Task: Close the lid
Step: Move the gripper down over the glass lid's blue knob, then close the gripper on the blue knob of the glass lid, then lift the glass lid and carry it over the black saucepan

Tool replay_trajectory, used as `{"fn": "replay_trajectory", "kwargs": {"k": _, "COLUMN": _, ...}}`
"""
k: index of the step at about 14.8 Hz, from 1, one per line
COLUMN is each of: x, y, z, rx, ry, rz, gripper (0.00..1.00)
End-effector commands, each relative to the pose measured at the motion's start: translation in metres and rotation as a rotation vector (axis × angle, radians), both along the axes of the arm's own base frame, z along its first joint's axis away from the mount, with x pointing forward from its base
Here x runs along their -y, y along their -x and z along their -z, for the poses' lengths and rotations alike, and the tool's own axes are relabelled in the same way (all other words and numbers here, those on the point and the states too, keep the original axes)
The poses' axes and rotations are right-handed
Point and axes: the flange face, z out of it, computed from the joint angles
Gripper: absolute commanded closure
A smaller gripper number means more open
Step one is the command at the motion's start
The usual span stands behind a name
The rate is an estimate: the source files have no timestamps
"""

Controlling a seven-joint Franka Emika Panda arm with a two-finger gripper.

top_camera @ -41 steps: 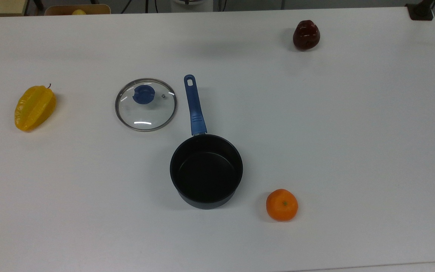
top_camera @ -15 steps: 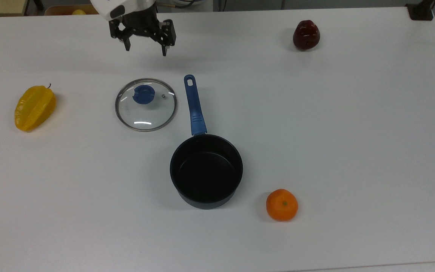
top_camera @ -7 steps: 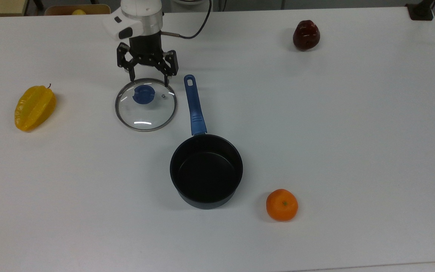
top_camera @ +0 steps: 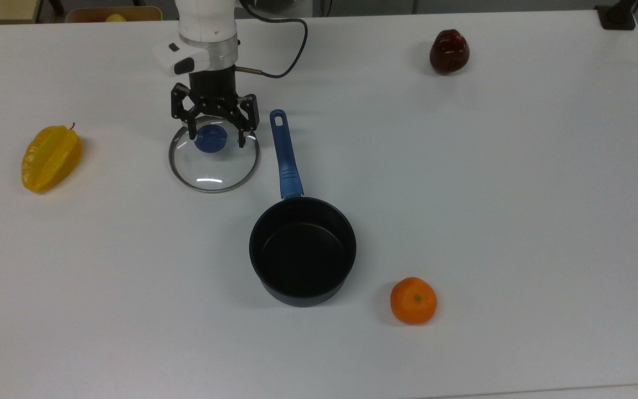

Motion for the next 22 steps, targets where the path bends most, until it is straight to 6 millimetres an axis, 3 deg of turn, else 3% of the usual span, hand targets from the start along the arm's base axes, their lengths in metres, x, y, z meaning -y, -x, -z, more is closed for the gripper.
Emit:
{"fn": "replay_trajectory", "kwargs": {"k": 1, "x": 0.003, "y": -0.007, "z": 0.0, "rx": 0.026, "ry": -0.006, "rz": 0.022, "gripper": 0.22}}
{"fn": "replay_trajectory", "kwargs": {"k": 3, "x": 0.005, "y": -0.008, "z": -0.001, "rx": 0.028, "ry": -0.006, "rz": 0.025, "gripper": 0.47}}
{"fn": "replay_trajectory", "kwargs": {"k": 5, "x": 0.015, "y": -0.01, "z": -0.014, "rx": 0.045, "ry": -0.005, "rz": 0.045, "gripper": 0.55}}
{"fn": "replay_trajectory", "kwargs": {"k": 9, "x": 0.025, "y": -0.02, "z": -0.032, "rx": 0.017, "ry": -0.004, "rz": 0.065, "gripper": 0.57}}
{"fn": "replay_trajectory", "kwargs": {"k": 13, "x": 0.034, "y": -0.06, "z": -0.083, "rx": -0.093, "ry": -0.003, "rz": 0.082, "gripper": 0.57}}
{"fn": "replay_trajectory", "kwargs": {"k": 16, "x": 0.028, "y": -0.1, "z": -0.123, "rx": -0.143, "ry": 0.004, "rz": 0.07, "gripper": 0.57}}
{"fn": "replay_trajectory", "kwargs": {"k": 18, "x": 0.016, "y": -0.122, "z": -0.149, "rx": -0.082, "ry": 0.005, "rz": 0.043, "gripper": 0.57}}
{"fn": "replay_trajectory", "kwargs": {"k": 19, "x": -0.009, "y": -0.133, "z": -0.163, "rx": -0.048, "ry": 0.008, "rz": 0.008, "gripper": 0.57}}
{"fn": "replay_trajectory", "kwargs": {"k": 22, "x": -0.053, "y": -0.143, "z": -0.166, "rx": -0.021, "ry": 0.011, "rz": -0.058, "gripper": 0.57}}
